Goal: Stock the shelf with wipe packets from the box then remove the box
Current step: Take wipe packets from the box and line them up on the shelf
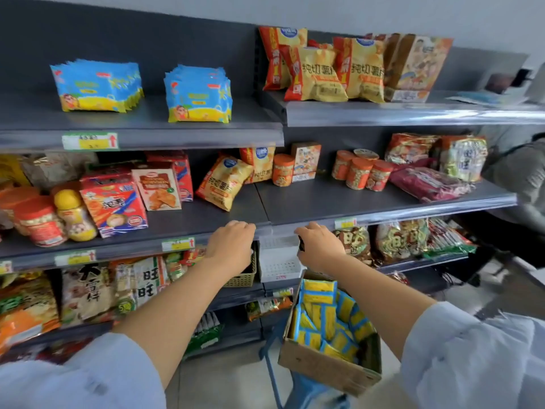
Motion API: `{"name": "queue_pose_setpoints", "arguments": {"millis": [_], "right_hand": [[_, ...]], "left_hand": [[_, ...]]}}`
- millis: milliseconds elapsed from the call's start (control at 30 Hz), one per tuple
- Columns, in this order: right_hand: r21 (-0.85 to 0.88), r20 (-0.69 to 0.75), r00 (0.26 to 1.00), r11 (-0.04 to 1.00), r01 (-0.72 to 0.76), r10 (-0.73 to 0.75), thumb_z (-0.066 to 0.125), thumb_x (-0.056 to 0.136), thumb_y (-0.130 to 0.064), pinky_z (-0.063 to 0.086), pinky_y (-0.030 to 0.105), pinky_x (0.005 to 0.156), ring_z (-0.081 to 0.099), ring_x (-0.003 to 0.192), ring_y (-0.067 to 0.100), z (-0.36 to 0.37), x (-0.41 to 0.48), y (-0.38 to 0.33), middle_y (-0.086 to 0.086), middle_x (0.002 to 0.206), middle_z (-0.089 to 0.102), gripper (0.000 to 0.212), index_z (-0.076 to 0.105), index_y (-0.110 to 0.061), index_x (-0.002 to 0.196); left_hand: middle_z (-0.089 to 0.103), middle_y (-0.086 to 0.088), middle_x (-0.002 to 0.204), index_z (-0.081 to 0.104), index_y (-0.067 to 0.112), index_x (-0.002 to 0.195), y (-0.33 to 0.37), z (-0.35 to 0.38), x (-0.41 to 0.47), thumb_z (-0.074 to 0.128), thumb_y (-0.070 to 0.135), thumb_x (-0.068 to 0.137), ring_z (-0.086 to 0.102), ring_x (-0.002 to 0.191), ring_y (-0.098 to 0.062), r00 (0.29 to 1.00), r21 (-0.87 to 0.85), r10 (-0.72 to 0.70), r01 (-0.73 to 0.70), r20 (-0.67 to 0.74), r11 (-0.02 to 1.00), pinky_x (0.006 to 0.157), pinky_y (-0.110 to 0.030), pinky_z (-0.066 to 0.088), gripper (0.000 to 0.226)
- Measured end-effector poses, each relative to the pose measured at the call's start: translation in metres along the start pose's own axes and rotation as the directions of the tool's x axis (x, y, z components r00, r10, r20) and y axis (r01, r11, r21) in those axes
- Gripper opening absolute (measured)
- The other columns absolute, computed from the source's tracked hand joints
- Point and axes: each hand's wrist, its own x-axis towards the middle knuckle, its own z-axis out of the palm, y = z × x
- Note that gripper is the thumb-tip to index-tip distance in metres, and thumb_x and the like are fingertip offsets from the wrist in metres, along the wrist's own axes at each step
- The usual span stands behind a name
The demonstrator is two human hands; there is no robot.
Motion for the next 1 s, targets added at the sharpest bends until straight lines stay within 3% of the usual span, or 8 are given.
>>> {"name": "queue_pose_setpoints", "arguments": {"millis": [133,267,600,733,1000], "right_hand": [[0.004,0.058,0.998,1.0,-0.028,0.028,0.056,0.09,-0.023,0.044,0.04,0.094,0.042,0.125,0.03,0.027,-0.001,0.042,0.008,0.132,0.045,0.049,0.044,-0.019,0.138],[0.023,0.13,0.991,0.999,-0.037,0.033,0.055,0.09,-0.019,0.046,0.039,0.091,0.043,0.123,0.029,0.061,0.001,0.083,0.007,0.13,0.046,0.045,0.047,-0.018,0.134],[0.062,0.363,0.931,0.997,-0.05,0.024,0.057,0.091,-0.019,0.046,0.04,0.095,0.039,0.129,0.029,0.161,0.005,0.164,0.009,0.138,0.043,0.049,0.044,-0.018,0.138],[0.097,0.453,0.891,0.991,-0.089,0.036,0.056,0.092,-0.02,0.043,0.038,0.094,0.04,0.128,0.028,0.206,0.005,0.175,0.008,0.137,0.046,0.05,0.042,-0.02,0.14],[0.151,0.612,0.784,0.957,-0.248,0.107,0.054,0.093,-0.026,0.05,0.036,0.081,0.054,0.11,0.028,0.297,0.008,0.179,0.007,0.121,0.058,0.034,0.053,-0.016,0.125]], "left_hand": [[0.049,-0.003,0.136,0.045,0.015,0.133,0.039,0.04,0.017,0.057,0.021,0.093,0.041,0.128,-0.023,0.997,-0.011,0.017,-0.016,0.073,1.0,0.097,-0.04,0.044,0.042],[0.056,-0.003,0.122,0.052,0.015,0.116,0.078,0.082,0.031,0.059,0.018,0.091,0.049,0.116,-0.022,0.992,-0.054,0.013,-0.006,0.128,0.999,0.088,-0.036,0.048,0.027],[0.057,-0.001,0.119,0.056,0.016,0.115,0.144,0.194,0.042,0.056,0.016,0.09,0.05,0.116,-0.022,0.945,-0.115,-0.015,0.055,0.327,0.992,0.085,-0.037,0.048,0.025],[0.058,0.0,0.112,0.057,0.018,0.111,0.152,0.243,0.042,0.058,0.013,0.087,0.053,0.112,-0.023,0.9,-0.102,-0.014,0.065,0.435,0.993,0.08,-0.038,0.051,0.024],[0.051,-0.008,0.117,0.058,0.012,0.11,0.155,0.334,0.042,0.055,0.015,0.092,0.055,0.104,-0.03,0.747,-0.075,-0.034,0.112,0.664,0.991,0.075,-0.039,0.047,0.019]]}}
